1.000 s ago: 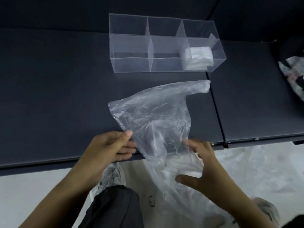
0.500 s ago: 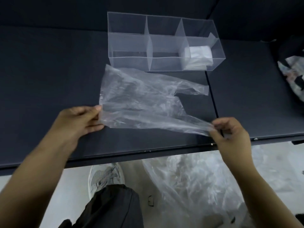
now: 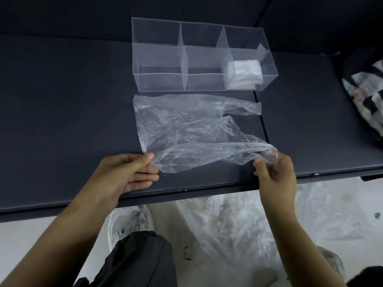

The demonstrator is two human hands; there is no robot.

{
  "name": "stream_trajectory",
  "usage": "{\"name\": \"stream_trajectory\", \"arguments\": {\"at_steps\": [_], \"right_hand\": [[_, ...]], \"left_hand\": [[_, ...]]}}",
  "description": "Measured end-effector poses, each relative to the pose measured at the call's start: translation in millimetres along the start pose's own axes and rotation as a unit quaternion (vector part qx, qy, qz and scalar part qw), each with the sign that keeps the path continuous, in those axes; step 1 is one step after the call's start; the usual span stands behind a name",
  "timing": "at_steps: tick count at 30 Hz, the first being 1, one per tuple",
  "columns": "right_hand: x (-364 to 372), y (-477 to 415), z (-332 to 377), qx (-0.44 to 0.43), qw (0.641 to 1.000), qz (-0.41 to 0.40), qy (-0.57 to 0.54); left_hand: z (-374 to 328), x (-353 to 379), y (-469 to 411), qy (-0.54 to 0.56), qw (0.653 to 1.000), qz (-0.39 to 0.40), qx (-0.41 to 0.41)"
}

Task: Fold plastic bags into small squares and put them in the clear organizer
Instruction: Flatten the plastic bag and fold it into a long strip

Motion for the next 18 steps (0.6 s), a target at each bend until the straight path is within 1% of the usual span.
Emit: {"name": "stream_trajectory", "arguments": {"at_steps": [6,10,13,16,18], "right_hand": [[-4,0,-1,0.024,0.998,0.013,-0.054],[-5,-8,-6,0.027,0.999,-0.009,-0.028],[-11,-18,-14,0.034,0.998,-0.04,-0.016],[-20,-23,-15,0.039,0.995,-0.08,-0.041],[-21,-23,-14,0.048,0.993,-0.087,-0.062]], "left_hand": [[3,9,8,0.026,1.0,0.01,-0.01],[4,8,6,0.035,0.999,-0.001,-0.009],[5,1,3,0.011,1.0,-0.016,0.011],[7,-12,1,-0.024,0.998,-0.039,0.034],[10,-18,3,-0.058,0.996,-0.039,0.049]]}}
Point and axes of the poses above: each hand's wrist, its own y-axis away from the middle knuckle, its own x-axis out of the palm, z = x × y, the point moved 4 cm from there along -y, towards the middle knuckle, and after that the axes turned 5 degrees about -z, right-handed, at the moved point
